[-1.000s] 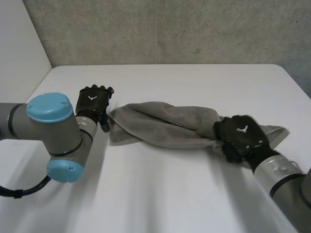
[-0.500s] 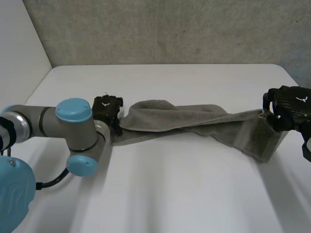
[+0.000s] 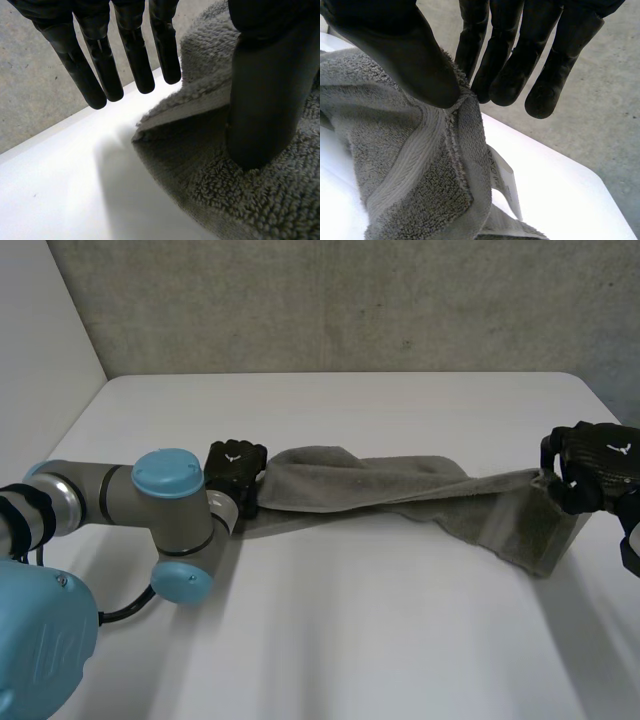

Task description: Fold the towel.

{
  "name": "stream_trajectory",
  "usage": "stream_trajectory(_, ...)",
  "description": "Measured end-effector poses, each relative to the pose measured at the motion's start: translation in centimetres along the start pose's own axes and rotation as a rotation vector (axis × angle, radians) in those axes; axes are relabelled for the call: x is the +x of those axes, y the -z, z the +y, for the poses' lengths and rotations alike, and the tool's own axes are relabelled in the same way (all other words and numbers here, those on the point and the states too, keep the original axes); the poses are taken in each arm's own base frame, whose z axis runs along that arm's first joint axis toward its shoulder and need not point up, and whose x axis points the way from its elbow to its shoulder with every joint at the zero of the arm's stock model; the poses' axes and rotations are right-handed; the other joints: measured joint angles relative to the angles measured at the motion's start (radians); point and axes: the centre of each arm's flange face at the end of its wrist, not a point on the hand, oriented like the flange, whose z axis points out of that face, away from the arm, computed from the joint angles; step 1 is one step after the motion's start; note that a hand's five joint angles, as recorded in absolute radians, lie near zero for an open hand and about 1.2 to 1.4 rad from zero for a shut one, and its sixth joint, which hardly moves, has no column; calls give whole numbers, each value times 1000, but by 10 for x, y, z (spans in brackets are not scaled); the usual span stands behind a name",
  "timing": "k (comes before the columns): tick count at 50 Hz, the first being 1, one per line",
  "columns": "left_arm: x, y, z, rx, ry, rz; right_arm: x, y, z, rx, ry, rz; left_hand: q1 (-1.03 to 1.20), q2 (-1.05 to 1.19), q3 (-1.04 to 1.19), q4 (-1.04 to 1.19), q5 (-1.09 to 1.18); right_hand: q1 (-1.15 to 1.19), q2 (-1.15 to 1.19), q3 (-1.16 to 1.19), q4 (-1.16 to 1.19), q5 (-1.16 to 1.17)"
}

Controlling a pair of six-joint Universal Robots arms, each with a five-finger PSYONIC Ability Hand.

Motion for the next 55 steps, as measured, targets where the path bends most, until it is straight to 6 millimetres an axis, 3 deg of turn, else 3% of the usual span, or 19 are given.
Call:
stream_trajectory(20,-2,-2,-8,22,3,-6,17,-3,-4,10,0,62,65,64,62,63,87,0,0,0,8,0)
stream_trajectory(24,-1,-2,-5,18,4,-4,18,-4,-4,11,0,64,271,268,273,274,291,0,0,0,8,0)
stream_trajectory(27,-1,-3,-4,17,7,-3,18,-4,-4,12,0,64,693,688,698,685,699,0,0,0,8,0)
stream_trajectory(29,-2,-3,-5,18,10,-3,18,-4,-4,13,0,65,759,797,814,809,806,0,0,0,8,0)
stream_trajectory(34,-6,-2,-13,32,16,-13,19,-5,-9,26,4,67,759,802,841,821,814,0,0,0,8,0)
stream_trajectory(40,-25,10,-58,111,24,-51,23,-6,-35,77,20,69,759,804,844,821,815,0,6,0,8,0)
stream_trajectory(42,-35,18,-80,152,27,-72,25,-5,-52,105,32,71,759,804,845,821,815,0,6,0,8,0)
stream_trajectory(44,-50,33,-112,211,30,-101,28,-1,-78,141,49,71,759,804,846,821,815,0,6,0,8,0)
stream_trajectory(50,-71,79,-174,341,31,-144,32,13,-138,197,94,59,761,808,847,821,815,0,6,0,8,3)
stream_trajectory(55,-79,120,-214,441,27,-163,31,23,-170,202,143,44,761,809,847,821,816,0,6,0,8,8)
